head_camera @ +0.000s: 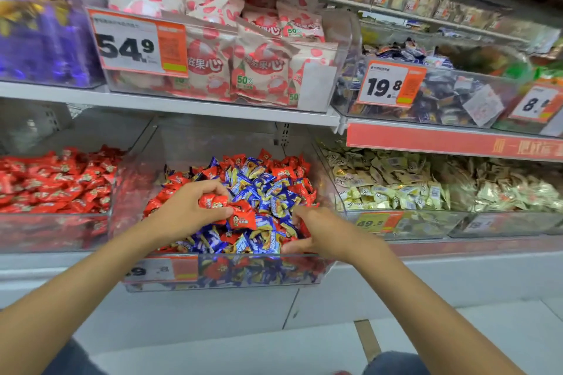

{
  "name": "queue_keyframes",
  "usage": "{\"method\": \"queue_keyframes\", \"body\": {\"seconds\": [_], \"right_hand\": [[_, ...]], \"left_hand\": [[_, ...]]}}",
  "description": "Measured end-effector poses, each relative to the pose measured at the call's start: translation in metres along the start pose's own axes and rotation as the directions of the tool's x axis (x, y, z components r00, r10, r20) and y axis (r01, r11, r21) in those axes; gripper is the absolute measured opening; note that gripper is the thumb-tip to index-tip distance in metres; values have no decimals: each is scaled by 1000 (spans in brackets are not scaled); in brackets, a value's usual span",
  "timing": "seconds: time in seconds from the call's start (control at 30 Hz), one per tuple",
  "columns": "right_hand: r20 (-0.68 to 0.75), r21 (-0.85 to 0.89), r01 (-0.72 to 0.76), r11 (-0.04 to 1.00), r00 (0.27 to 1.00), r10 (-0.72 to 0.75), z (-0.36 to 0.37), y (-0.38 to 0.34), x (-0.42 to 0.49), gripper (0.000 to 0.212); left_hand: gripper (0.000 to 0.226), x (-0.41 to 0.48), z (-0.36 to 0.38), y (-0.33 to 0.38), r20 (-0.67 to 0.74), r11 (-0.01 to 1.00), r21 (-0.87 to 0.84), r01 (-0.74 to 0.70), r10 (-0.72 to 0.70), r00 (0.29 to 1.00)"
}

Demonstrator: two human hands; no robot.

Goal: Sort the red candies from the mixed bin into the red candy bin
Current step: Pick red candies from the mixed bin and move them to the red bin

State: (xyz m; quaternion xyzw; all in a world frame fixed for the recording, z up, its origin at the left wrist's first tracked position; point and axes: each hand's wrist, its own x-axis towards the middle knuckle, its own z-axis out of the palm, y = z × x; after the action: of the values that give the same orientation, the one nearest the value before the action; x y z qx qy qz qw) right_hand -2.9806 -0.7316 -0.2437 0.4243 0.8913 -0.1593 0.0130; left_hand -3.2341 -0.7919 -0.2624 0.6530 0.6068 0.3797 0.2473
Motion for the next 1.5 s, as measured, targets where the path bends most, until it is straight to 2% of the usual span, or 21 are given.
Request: {"method": "queue_keyframes", "body": {"seconds": [0.07,0.17,0.27,0.33,0.4,0.57,0.67,0.8,0.97,1.1,1.17,1.3,1.4,1.47,1.5], "right_hand": [[83,30,-12,999,996,10,-1,-1,2,50],[103,189,-33,981,995,13,-3,1,3,40],[-40,381,20,924,999,-5,-5,4,6,29],[-143,490,74,868,990,-3,-9,5,7,18],[-218,521,100,848,976,19,-13,8,8,10],[-290,609,168,775,957,21,-17,2,7,13],[-422,589,246,770,906,33,-23,-11,8,2],[-445,589,283,757,896,12,-20,-45,19,17],[-487,523,446,727,856,-174,-11,-125,62,21],[-467,455,517,725,832,-301,-8,-199,115,21],[-448,391,541,744,818,-359,-2,-235,146,20],[-376,330,547,770,824,-424,14,-287,204,13],[-132,260,450,854,893,-430,17,-297,232,51],[-133,208,457,865,889,-438,11,-287,234,52],[-189,203,471,858,879,-438,7,-276,229,47]], "left_hand": [[15,-1,-2,0,-21,1000,-17,1,-2,1000],[15,-2,-4,1,-41,1000,-11,15,-16,999],[13,-3,-6,2,-51,999,-15,33,-34,998],[21,-4,-5,6,-43,999,-6,48,-48,998],[30,-6,-4,12,-39,999,18,50,-50,998],[14,-9,-2,19,-93,998,27,64,-62,994],[12,-16,-10,28,-195,997,44,66,-56,979],[12,-35,-47,25,-312,999,45,31,-15,950],[13,-73,-124,4,-445,995,97,24,22,895],[10,-96,-193,-45,-591,964,132,230,-110,799],[15,-98,-224,-76,-632,935,117,336,-191,751],[38,-82,-259,-127,-628,884,198,423,-217,747],[68,-68,-263,-144,-505,907,141,397,-279,816],[83,-61,-259,-157,-487,899,111,424,-323,812],[80,-59,-254,-158,-498,890,117,441,-331,801]]}}
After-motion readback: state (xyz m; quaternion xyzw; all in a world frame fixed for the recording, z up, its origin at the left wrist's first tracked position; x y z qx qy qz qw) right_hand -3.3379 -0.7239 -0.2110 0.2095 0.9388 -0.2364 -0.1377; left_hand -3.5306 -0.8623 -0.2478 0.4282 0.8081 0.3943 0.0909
